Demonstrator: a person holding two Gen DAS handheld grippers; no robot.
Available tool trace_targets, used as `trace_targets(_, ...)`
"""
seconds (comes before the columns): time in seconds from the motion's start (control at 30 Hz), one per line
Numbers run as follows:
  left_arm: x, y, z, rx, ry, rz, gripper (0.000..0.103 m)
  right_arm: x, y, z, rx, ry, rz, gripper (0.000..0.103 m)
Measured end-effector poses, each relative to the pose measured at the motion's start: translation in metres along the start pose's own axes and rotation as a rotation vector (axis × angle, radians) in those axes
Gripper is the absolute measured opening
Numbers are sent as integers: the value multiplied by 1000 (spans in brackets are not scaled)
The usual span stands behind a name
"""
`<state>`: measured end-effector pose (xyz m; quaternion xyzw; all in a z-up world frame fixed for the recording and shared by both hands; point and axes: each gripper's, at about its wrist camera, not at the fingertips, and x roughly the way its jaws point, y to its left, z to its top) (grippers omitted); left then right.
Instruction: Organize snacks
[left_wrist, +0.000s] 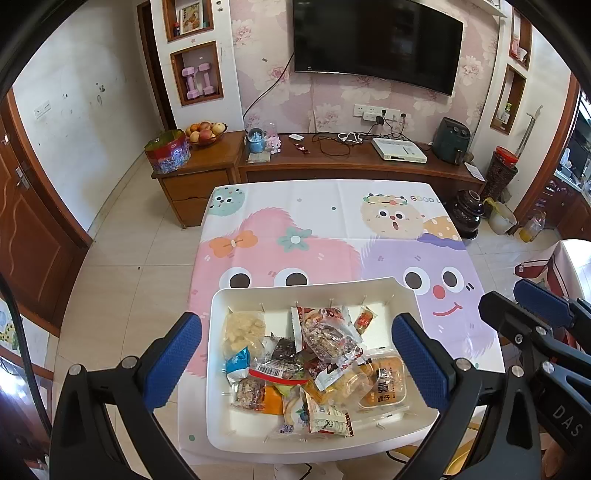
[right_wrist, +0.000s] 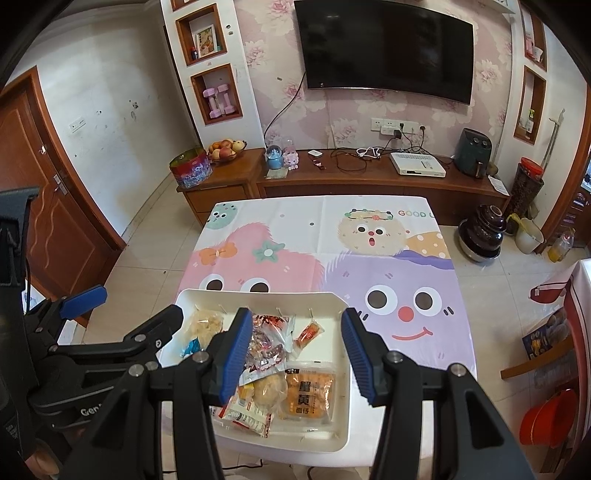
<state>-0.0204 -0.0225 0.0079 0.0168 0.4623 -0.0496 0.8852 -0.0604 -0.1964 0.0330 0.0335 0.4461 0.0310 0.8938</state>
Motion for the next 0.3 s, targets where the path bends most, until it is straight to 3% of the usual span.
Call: trace_targets(0.3, 0, -1, 0, 2, 1, -1, 102, -1, 2, 1, -1, 0, 0, 51)
